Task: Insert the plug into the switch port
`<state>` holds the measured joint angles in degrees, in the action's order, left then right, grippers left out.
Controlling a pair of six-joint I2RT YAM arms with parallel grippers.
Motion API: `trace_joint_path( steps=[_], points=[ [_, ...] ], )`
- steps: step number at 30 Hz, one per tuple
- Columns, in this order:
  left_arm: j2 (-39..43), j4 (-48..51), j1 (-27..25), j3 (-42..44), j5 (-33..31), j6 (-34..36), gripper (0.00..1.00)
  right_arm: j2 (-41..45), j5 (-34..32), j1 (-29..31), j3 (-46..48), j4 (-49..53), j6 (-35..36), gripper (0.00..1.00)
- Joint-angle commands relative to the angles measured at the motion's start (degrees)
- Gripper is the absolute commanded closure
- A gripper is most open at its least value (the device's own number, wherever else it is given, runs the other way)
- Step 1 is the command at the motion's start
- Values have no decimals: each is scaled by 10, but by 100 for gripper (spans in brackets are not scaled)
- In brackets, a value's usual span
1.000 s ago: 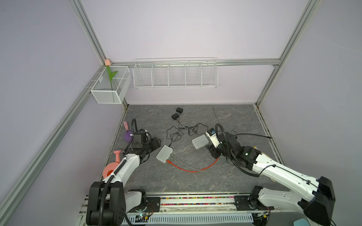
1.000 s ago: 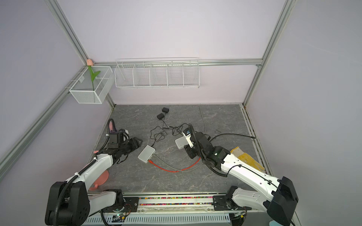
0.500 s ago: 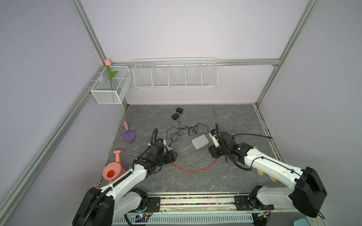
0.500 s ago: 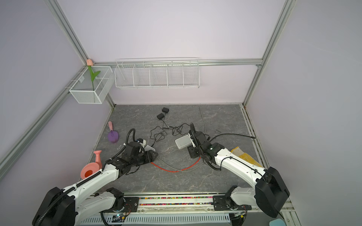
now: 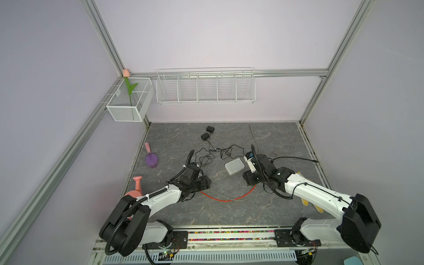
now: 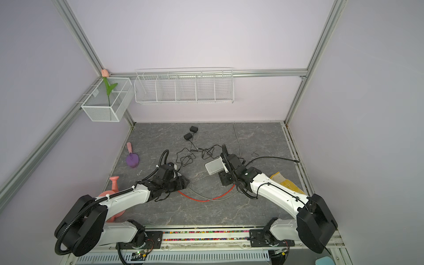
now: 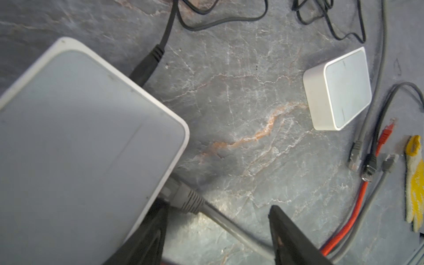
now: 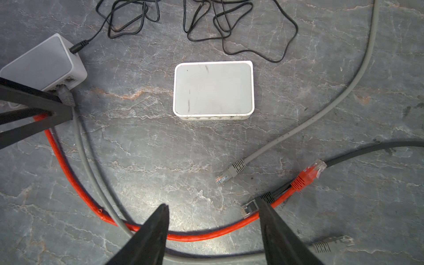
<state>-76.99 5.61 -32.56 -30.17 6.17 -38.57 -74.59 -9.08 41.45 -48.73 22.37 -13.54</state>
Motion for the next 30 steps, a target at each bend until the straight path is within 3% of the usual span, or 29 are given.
trace_joint_path(
  steps=[1,9,14,17,19,23,27,30],
  points=[
    [-16,26,18,-33,-54,4,29,14,3,-2,14,-9,-12,34],
    [-9,45,180,-71,-20,64,27,-9,6,-9,27,-20,-8,34],
    [-48,59,301,-124,28,100,27,-27,20,-27,27,-33,-12,34],
    [-85,60,352,-163,13,106,27,-36,34,-36,26,-40,-16,34],
    [-112,59,384,-185,65,98,29,-42,38,-41,22,-40,-14,34],
    [-57,41,351,-165,86,100,31,-58,34,-47,21,-37,-10,34],
    [35,69,249,-136,34,105,30,-77,86,-97,47,-85,-47,34],
    [59,39,197,-97,57,78,29,-109,109,-137,51,-110,-72,36]
  ],
)
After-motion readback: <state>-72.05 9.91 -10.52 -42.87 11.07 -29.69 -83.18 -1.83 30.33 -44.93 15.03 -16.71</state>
